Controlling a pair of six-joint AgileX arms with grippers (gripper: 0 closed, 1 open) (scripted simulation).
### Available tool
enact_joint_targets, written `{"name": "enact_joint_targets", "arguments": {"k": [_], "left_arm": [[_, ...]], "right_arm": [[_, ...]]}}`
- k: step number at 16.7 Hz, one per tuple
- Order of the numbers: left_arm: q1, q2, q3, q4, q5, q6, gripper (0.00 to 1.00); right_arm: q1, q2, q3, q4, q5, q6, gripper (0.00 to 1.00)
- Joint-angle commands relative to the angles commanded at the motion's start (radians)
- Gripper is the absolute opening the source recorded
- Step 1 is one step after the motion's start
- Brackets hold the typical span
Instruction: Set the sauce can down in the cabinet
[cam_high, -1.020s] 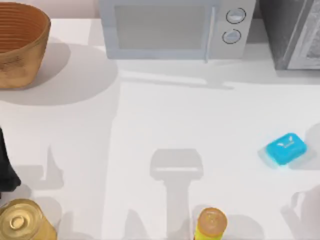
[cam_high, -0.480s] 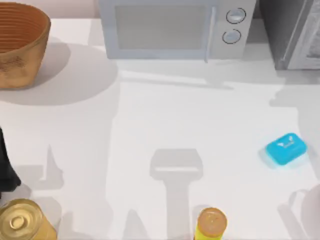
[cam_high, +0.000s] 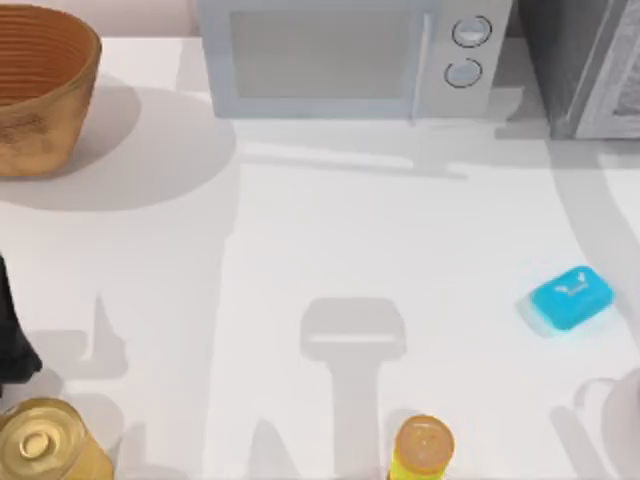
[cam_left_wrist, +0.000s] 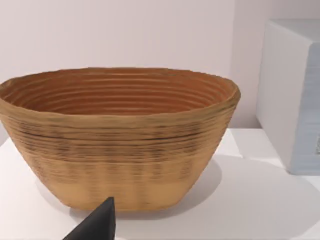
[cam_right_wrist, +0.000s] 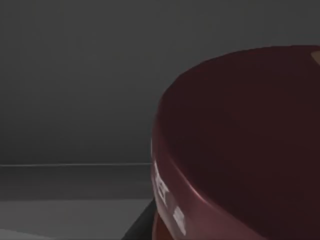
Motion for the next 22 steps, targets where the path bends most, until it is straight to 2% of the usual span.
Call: {"name": "enact_joint_targets", "arguments": {"k": [3,11,22], "left_arm": [[0.0,0.0,0.0,0.0,0.0,0.0,1.0],[0.0,0.0,0.0,0.0,0.0,0.0,1.0],[0.0,0.0,0.0,0.0,0.0,0.0,1.0]], "right_arm": [[0.018,0.071,0.09,-0.027,0.002,-0.009,0.0],[0.004,0.113,0.129,-0.024,-0.001,-0.008,0.0],[-0.057,0.522,0.478,0.026,-0.054,-0.002,0.0]]}}
